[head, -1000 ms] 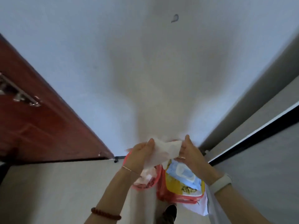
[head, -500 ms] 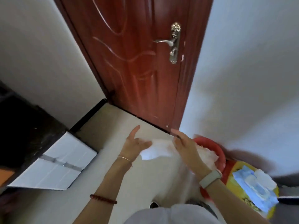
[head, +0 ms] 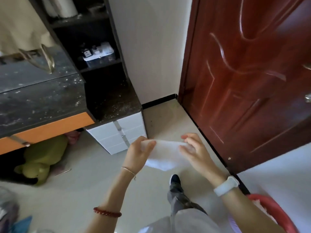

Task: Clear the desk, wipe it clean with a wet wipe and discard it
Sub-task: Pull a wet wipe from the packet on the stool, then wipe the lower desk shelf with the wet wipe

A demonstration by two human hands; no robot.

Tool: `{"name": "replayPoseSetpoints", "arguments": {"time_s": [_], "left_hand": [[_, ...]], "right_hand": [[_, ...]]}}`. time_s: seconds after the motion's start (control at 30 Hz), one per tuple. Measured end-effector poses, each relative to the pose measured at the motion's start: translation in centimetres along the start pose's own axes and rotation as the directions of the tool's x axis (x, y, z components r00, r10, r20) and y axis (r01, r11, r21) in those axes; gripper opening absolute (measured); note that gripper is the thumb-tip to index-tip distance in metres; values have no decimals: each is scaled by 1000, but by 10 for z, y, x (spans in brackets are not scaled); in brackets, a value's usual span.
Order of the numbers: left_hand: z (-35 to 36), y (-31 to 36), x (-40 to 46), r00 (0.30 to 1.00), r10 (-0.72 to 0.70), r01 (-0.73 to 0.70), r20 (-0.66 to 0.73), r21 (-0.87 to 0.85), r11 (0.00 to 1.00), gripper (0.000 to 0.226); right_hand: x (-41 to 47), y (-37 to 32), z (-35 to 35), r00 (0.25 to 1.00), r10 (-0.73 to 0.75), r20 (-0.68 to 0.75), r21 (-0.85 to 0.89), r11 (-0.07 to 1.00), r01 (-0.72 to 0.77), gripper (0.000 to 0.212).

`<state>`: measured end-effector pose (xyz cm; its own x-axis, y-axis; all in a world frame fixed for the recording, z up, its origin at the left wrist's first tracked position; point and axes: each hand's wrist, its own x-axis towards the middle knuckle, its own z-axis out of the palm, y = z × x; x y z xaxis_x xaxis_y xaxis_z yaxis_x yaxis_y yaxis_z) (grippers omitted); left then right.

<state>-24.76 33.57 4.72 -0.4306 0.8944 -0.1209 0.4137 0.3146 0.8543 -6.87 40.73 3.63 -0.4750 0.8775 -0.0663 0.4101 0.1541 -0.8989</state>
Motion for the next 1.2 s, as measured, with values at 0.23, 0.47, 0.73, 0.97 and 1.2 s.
{"name": "replayPoseSetpoints", "arguments": {"time_s": [0.23, 0.47, 0.73, 0.97, 1.2], "left_hand": [[-1, -20, 96, 936, -275, 292, -220, 51, 955, 18], [-1, -9, 183, 996, -81, 85, -44, 105, 991, 21], [-22, -39, 226, 971, -37, -38, 234, 307, 951, 60], [-56, -95, 280, 960, -279, 278, -19, 170, 945, 27], [-90, -198, 353, 837, -506, 542, -211, 189, 819, 31]], "right_hand": [[114, 10, 47, 892, 411, 191, 416, 789, -452, 9], [222, 5, 70, 694, 447, 563, 714, 159, -682, 45], [308, 5, 101, 646, 375, 665, 547, 344, -763, 38], [385, 13, 158, 769, 600, 223, 199, 744, -638, 25], [481, 41, 218, 991, 132, 37, -209, 970, -122, 31]]}}
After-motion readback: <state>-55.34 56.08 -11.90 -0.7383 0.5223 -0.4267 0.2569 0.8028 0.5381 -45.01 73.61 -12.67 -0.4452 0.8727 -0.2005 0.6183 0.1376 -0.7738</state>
